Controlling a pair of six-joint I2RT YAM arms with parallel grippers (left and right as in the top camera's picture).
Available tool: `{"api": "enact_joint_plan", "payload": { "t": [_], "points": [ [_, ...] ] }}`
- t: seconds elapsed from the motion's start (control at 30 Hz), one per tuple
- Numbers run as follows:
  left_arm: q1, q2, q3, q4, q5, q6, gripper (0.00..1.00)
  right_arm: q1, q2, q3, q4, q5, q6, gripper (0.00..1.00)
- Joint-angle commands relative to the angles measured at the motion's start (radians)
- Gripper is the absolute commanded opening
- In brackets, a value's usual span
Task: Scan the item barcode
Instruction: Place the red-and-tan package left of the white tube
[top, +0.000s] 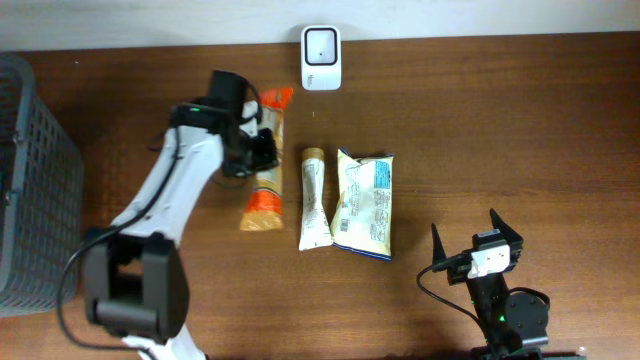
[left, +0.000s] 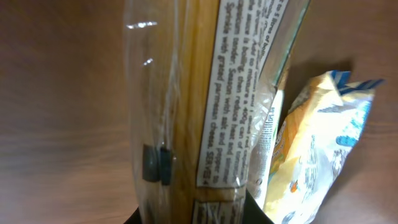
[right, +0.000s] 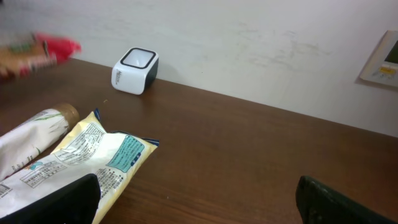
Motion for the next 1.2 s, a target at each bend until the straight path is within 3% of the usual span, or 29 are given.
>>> {"api": "enact_joint_plan", "payload": {
  "t": [0.0,0.13,0.57,0.67,0.7,0.77,0.83,1.0,1.1,1.17],
  "points": [
    [-0.076,0.06,0.015,0.013,-0.015,-0.233,0.0,-0.004,-0.005,-0.008,0.0,-0.005,0.004,0.99],
    [-0.125,0.121,0.015,0.013,-0.037,-0.296,0.0,-0.004,-0.005,-0.008,0.0,-0.005,0.004,0.99],
    [-0.186,0.132,-0.064,-0.085,-0.21,-0.295,0.0,-0.004,-0.005,-0.008,0.0,-0.005,0.004,0.99],
    [-0.186,0.132,-0.064,-0.104,-0.209,-0.245,0.02,-0.004,-0.005,-0.008,0.0,-0.005,0.004,0.99],
    [-0.187,0.132,-0.064,-0.108,-0.204,-0.216,0.13,-0.004,-0.005,-0.008,0.0,-0.005,0.004,0.99],
    [-0.187,0.132,-0.064,-0.111,-0.164,-0.135,0.53,-0.004,-0.005,-0.008,0.0,-0.005,0.004,0.99],
    [-0.186,0.132,-0.064,-0.111,-0.145,-0.082,0.72,-0.004,-0.005,-0.008,0.0,-0.005,0.004,0.99],
    [-0.177,0.117,-0.016,-0.129,-0.129,-0.031,0.82,-0.004,-0.005,-0.008,0.0,-0.005,0.004,0.99],
    [-0.15,0.078,0.1,-0.182,-0.13,0.023,0.82,-0.004,-0.005,-0.008,0.0,-0.005,0.004,0.99],
    [-0.1,0.024,0.251,-0.243,-0.138,0.06,0.88,-0.004,-0.005,-0.008,0.0,-0.005,0.004,0.99]
  ]
}}
